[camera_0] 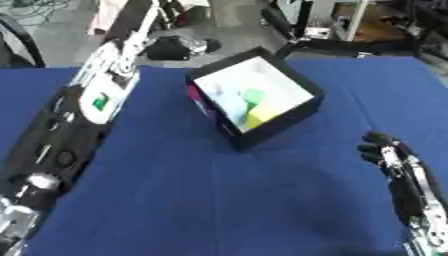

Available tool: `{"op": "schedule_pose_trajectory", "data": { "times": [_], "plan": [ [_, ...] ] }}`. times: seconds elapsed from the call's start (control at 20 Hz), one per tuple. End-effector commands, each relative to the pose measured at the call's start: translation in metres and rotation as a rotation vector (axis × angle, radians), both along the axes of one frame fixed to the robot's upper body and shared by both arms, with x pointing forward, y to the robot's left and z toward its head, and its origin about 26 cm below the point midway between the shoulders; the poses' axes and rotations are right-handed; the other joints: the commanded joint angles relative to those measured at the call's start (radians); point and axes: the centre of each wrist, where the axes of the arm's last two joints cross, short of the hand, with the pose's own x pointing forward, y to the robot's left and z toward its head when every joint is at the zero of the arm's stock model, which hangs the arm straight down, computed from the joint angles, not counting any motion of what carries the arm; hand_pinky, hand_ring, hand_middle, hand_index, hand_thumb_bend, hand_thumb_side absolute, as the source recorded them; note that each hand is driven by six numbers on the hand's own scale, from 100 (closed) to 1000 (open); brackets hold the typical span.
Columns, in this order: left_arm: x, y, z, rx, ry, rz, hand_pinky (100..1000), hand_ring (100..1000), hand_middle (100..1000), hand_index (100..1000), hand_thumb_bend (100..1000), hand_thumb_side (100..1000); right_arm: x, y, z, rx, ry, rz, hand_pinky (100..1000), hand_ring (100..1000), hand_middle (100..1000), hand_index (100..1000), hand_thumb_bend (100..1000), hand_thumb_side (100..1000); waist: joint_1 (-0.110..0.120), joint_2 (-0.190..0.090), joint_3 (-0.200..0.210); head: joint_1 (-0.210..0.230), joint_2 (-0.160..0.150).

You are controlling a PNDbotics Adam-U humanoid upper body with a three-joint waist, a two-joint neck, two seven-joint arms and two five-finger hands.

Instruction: Pick up objects on the table and place them in the box.

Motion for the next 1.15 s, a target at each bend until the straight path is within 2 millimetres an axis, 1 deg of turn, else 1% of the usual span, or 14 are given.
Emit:
{"op": "schedule_pose_trajectory", "data": {
  "times": [0.05, 0.15, 0.3, 0.45, 0.55, 0.65, 0.75, 1.15],
  "plan": [
    [-0.036, 0.015, 0.016, -0.141, -0.116, 0.003, 738, 552, 542, 704, 808, 667, 0.001, -0.008, 0.007, -0.019, -0.026, -0.02, 806, 762, 748, 791, 100, 754, -0.007, 0.0, 0.005, 0.025, -0.002],
    [-0.052, 0.024, -0.009, -0.239, -0.105, 0.03, 737, 550, 538, 700, 789, 669, 0.002, -0.009, 0.008, -0.021, -0.031, -0.025, 805, 762, 748, 791, 100, 752, -0.009, 0.004, 0.009, 0.039, -0.002],
    [-0.068, 0.029, -0.049, -0.379, -0.063, 0.083, 739, 548, 535, 695, 767, 666, 0.003, -0.01, 0.011, -0.02, -0.039, -0.033, 805, 762, 748, 791, 100, 751, -0.011, 0.01, 0.012, 0.05, -0.002],
    [-0.076, 0.027, -0.085, -0.484, -0.017, 0.124, 740, 545, 533, 692, 743, 665, 0.004, -0.009, 0.011, -0.015, -0.043, -0.034, 805, 762, 748, 791, 100, 755, -0.011, 0.014, 0.011, 0.048, -0.002],
    [-0.078, 0.024, -0.102, -0.519, 0.017, 0.13, 740, 543, 531, 690, 735, 663, 0.004, -0.009, 0.011, -0.013, -0.042, -0.037, 805, 762, 748, 791, 100, 757, -0.01, 0.016, 0.012, 0.041, -0.002],
    [-0.078, 0.022, -0.114, -0.535, 0.046, 0.131, 739, 540, 529, 690, 725, 658, 0.004, -0.009, 0.011, -0.013, -0.041, -0.039, 806, 762, 748, 791, 100, 758, -0.009, 0.018, 0.011, 0.04, -0.002],
    [-0.079, 0.02, -0.12, -0.557, 0.055, 0.134, 738, 536, 524, 687, 711, 652, 0.004, -0.01, 0.011, -0.014, -0.041, -0.042, 806, 762, 748, 791, 100, 756, -0.008, 0.017, 0.011, 0.043, -0.002],
    [-0.079, 0.013, -0.134, -0.635, 0.066, 0.139, 732, 523, 510, 674, 687, 640, 0.005, -0.009, 0.012, -0.011, -0.046, -0.044, 806, 762, 748, 791, 100, 750, -0.004, 0.022, 0.011, 0.042, -0.002]
  ]
}}
